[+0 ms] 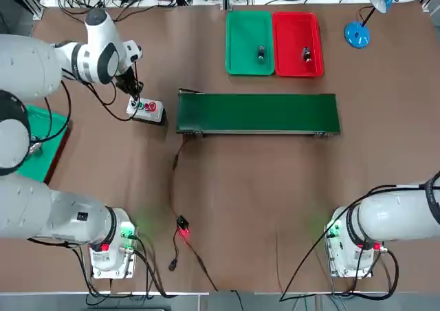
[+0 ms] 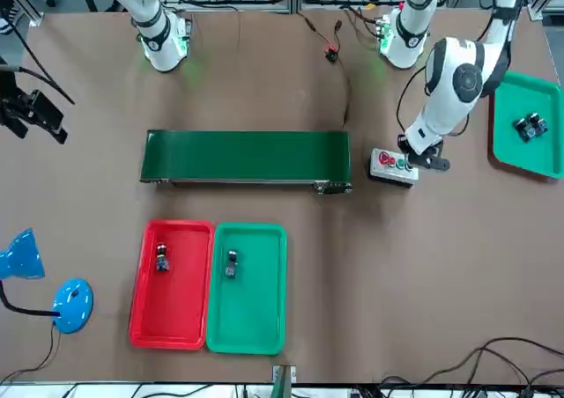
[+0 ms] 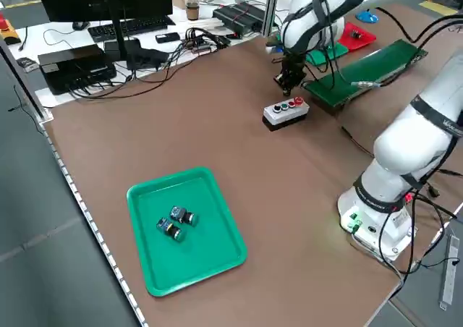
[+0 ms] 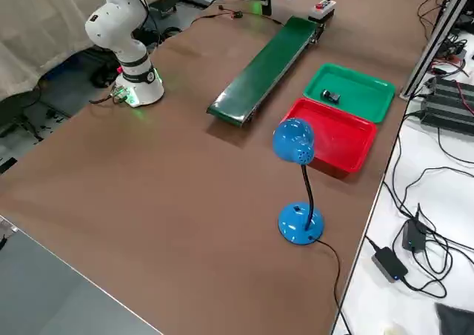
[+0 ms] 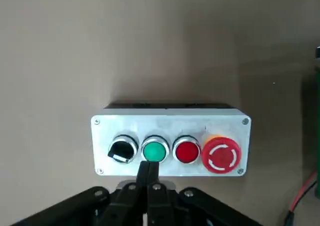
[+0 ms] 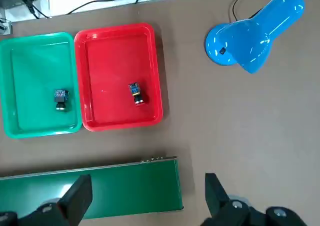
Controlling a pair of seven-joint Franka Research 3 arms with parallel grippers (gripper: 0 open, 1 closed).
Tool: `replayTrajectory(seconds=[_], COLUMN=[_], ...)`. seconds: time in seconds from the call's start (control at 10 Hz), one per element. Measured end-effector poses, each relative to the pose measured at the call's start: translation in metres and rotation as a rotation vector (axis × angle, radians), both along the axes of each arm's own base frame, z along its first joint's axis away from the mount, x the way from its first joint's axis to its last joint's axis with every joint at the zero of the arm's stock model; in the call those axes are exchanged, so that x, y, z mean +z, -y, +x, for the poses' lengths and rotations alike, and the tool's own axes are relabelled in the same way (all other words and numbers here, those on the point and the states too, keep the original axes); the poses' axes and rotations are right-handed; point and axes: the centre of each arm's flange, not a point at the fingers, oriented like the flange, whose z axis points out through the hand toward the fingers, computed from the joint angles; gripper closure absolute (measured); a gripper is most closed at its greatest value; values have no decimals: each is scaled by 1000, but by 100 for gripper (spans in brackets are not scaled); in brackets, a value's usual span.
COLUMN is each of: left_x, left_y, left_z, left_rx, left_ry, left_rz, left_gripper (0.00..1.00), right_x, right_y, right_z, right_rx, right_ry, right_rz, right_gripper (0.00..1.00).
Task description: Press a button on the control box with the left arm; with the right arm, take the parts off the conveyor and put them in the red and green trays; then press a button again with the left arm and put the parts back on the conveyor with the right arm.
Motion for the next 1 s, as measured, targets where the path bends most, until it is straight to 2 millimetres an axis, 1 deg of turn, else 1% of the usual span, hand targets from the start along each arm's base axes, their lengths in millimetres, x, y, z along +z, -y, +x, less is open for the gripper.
replayTrajectory(seconds=[0.3,0.4,0.7,1.0], left_x=[-21,-25,-35,-35], left_y=[0,-1,-2,-1], left_z=[0,0,-1,2], left_rx=[1,2,4,5], left_ry=[-34,-41,-62,-68], left_rz=[2,3,5,5], left_gripper=[99,99,99,99], right_x=[0,0,0,0], right_y=[0,0,0,0], right_z=[0,0,0,0], right_rx=[0,0,1,1], right_ry=[0,0,0,0], right_rz=[0,0,0,0], right_gripper=[0,0,0,0])
